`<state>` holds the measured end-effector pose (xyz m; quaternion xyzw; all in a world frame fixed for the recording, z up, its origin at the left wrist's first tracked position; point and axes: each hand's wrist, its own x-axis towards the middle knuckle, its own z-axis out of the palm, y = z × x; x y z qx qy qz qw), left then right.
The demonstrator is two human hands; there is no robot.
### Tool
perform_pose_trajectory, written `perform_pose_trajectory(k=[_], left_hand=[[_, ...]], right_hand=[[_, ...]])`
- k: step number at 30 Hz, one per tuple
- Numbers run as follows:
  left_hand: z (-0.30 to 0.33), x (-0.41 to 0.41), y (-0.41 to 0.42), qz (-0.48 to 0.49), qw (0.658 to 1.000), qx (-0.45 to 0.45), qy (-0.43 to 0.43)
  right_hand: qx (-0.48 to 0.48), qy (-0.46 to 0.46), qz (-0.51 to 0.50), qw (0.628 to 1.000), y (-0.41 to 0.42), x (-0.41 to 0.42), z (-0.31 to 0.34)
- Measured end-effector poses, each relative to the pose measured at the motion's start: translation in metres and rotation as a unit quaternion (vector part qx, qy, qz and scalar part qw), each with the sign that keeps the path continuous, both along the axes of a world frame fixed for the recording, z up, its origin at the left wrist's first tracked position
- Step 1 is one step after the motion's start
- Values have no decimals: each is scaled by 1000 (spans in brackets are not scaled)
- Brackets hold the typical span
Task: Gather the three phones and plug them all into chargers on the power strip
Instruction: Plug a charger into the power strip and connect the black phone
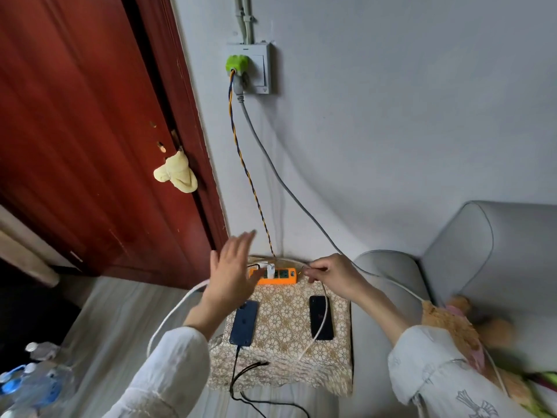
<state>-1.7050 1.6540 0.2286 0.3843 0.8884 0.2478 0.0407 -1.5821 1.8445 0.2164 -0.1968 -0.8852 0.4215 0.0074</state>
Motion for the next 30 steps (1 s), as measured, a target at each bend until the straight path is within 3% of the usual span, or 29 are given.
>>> perform_pose_trajectory(k=[1, 4, 10, 13, 16, 23, 26, 30], left_hand=[[-2, 4, 7, -42, 999, -26, -18], [-5, 16, 18, -117, 971, -65, -197], [-10, 12, -1, -76, 915, 120, -378], [-12, 0, -13, -27, 920, 157, -359], [-17, -4, -21, -16, 939, 109, -327], [-12, 16, 8, -106, 939, 35, -326], [-15, 21, 15, -101, 943, 54, -312], [-21, 18, -1, -22, 937, 111, -330]], right_hand=[[9, 4, 14, 1000, -5, -3, 1], [33, 13, 37, 999, -11, -7, 3], [60, -36, 5, 998, 7, 10, -7], [39, -35, -49, 997, 17, 21, -15], [38, -33, -67, 996, 19, 24, -21], [72, 15, 24, 997, -11, 4, -14], [83, 19, 41, 995, -17, -2, -14], [95, -5, 9, 995, -1, 11, -25]])
